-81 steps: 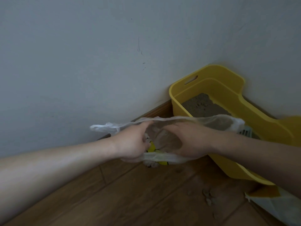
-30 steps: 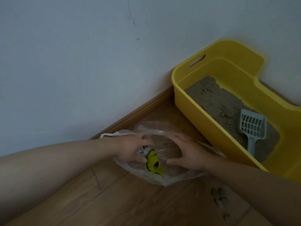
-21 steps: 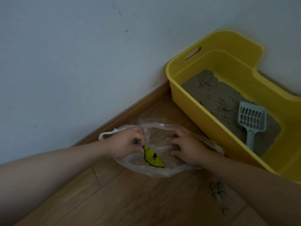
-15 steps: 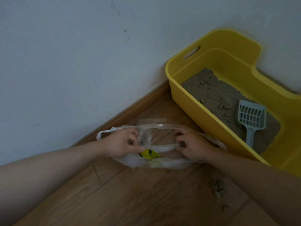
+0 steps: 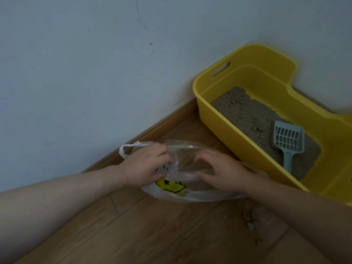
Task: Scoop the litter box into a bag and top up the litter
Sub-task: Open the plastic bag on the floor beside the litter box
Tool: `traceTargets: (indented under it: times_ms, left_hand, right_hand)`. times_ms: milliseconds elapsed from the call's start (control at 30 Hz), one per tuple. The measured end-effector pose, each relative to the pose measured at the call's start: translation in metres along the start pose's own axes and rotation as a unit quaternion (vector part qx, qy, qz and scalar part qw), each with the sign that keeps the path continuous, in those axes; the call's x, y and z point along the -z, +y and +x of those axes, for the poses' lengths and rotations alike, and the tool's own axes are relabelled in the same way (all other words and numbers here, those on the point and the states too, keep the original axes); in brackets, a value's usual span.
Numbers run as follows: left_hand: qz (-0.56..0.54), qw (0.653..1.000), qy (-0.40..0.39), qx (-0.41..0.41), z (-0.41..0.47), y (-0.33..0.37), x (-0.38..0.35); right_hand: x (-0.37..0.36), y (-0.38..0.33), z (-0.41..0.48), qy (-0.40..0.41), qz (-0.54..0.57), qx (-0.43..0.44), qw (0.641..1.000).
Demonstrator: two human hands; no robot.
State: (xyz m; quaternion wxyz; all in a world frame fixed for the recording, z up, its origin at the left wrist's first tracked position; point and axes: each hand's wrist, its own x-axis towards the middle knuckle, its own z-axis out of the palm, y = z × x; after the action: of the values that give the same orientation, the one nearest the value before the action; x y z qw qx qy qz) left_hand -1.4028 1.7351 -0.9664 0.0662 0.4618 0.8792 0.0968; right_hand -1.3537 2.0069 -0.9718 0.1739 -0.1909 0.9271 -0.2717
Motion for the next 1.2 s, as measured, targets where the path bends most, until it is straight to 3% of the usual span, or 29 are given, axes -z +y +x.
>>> traceTargets:
  times_ms: [133,267,433,567,767,900,1067,1200]
  left_hand:
    - [0.048,0.993,-0.037,-0.097,0.016,0.002,0.003]
    - [0.061,0.986,-0.156,-0.007,0.018,-0.005,-0.002]
    - [0.001,0.972,-0.211,0.104,0.009,-0.014,-0.012]
    - [-0.054,0.963,-0.216,0.151,0.006,-0.018,-0.024]
    - [-0.091,0.958,-0.220,0.161,-0.004,-0.025,-0.035]
    - [-0.097,0.965,-0.205,0.131,-0.005,-0.029,-0.040]
    - [-0.071,0.964,-0.217,0.134,-0.006,-0.029,-0.041]
    - [-0.050,0.964,-0.217,0.147,-0.010,-0.030,-0.038]
  right_hand:
    - [-0.010,-0.007,0.007,0.010,-0.116,0.088,0.989]
    - [-0.028,-0.003,0.016,-0.072,-0.148,0.051,0.985]
    - [-0.026,0.015,0.015,-0.105,-0.117,0.022,0.987]
    - [-0.030,0.032,0.012,-0.092,-0.066,0.017,0.993]
    - [-0.032,0.047,0.005,-0.135,0.016,-0.017,0.991]
    - [-0.035,0.031,0.016,-0.109,-0.052,0.049,0.991]
    - [-0.038,0.023,0.026,-0.154,-0.112,0.091,0.977]
    - [-0.037,0.028,0.023,-0.127,-0.063,0.089,0.986]
